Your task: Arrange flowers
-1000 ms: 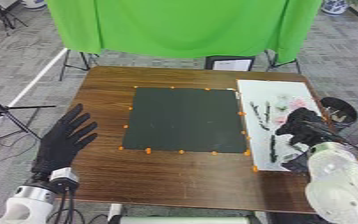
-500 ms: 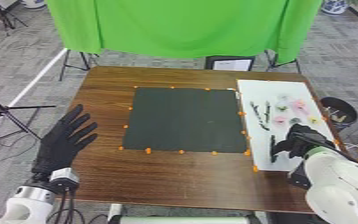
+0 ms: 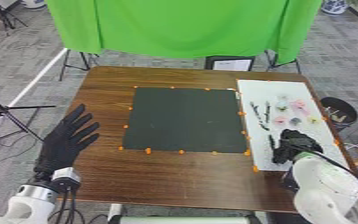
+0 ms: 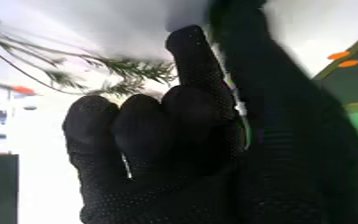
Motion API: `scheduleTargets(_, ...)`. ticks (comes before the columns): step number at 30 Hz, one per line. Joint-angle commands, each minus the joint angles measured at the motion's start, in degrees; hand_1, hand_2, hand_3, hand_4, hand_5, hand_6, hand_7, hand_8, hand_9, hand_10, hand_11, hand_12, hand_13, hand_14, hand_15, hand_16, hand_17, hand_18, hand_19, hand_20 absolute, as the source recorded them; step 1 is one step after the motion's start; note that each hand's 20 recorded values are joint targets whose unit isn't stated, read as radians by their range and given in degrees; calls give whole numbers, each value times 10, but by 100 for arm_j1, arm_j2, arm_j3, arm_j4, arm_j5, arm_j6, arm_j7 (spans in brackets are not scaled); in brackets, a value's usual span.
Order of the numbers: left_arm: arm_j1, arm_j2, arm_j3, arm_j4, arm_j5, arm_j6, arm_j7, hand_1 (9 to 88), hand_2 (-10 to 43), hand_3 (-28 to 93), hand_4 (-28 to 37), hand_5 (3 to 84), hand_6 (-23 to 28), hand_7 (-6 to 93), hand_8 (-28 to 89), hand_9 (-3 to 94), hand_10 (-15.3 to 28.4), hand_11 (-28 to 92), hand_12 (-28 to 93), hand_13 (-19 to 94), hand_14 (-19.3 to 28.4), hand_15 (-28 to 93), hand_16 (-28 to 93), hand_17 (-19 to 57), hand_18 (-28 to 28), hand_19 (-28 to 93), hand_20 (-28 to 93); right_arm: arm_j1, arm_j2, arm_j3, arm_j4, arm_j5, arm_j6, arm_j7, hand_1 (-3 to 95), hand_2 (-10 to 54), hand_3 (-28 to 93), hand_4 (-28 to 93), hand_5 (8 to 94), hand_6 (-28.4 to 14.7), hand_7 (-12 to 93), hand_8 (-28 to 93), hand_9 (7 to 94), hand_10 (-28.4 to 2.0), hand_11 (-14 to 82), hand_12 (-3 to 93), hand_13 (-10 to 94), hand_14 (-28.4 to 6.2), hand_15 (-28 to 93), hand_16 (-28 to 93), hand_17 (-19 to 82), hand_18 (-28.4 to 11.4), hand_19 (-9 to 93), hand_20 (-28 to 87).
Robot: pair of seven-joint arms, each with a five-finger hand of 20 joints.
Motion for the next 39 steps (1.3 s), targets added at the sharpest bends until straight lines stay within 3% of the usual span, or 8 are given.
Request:
scheduleTargets(1,32,1,37,20,5,-60,-112,242,-74,662,-283,235,24,182,-107,214,103,132,196,180,153,227,15,-105,231,375,90,-283,-222,-903,710,-432,27,-196,750,-95,-283,-236,754,29,250,-92,772,-76,709,639,678,-91,881,484,312,-167,932,656)
scheduleTargets(4,20,-4,49,21,11,-50,-113,242,-73,663,-283,235,24,183,-108,214,103,132,196,180,153,228,15,-105,232,375,90,-483,-335,-893,846,-236,203,-400,833,-95,-267,-128,794,38,248,-18,801,-71,730,642,700,-86,901,496,326,-166,932,695)
scheduleTargets(5,26,-9,44,18,13,-46,-114,243,-73,662,-283,235,24,183,-108,214,103,132,196,180,153,228,16,-105,232,376,91,-519,-364,-905,892,-325,231,-445,854,-95,-141,-144,820,39,253,26,828,-71,729,627,726,-88,895,487,357,-187,932,694)
scheduleTargets(10,54,-27,57,14,8,6,-67,243,-73,663,-283,236,24,183,-108,215,103,132,196,181,153,228,16,-105,232,376,90,-948,-401,-562,908,-338,996,-1102,865,-95,-282,550,833,5,371,104,858,-72,727,604,766,-100,880,478,410,-237,932,677)
scheduleTargets(14,99,-61,41,-1,8,39,-48,243,-72,663,-283,237,25,183,-108,216,103,133,195,181,153,228,15,-106,233,376,90,-940,-380,-417,843,-152,1301,-1010,788,-46,-283,792,700,-17,524,270,809,-57,755,634,745,-85,892,456,401,-229,932,667)
scheduleTargets(20,95,-85,43,-13,11,74,-37,242,-72,666,-283,237,25,184,-108,216,103,135,194,181,153,228,15,-106,232,377,90,-904,-239,-51,634,33,1722,-1005,746,-5,-283,886,636,-37,632,325,784,-52,794,630,739,-75,897,438,405,-221,932,668)
scheduleTargets(31,113,-79,11,-34,13,106,16,242,-72,669,-283,238,25,186,-109,216,103,136,194,181,154,230,15,-106,232,377,90,-351,95,351,38,392,3139,-1133,736,-18,-283,931,655,-40,631,338,808,-52,809,618,757,-73,894,428,423,-219,932,685)
scheduleTargets(39,144,-64,-27,-62,29,112,14,243,-72,671,-283,238,26,184,-109,216,103,134,193,181,154,230,15,-106,232,377,90,450,111,15,10,555,3253,-1210,736,-26,-283,932,661,-41,622,347,814,-51,803,623,763,-73,891,432,429,-220,932,690)
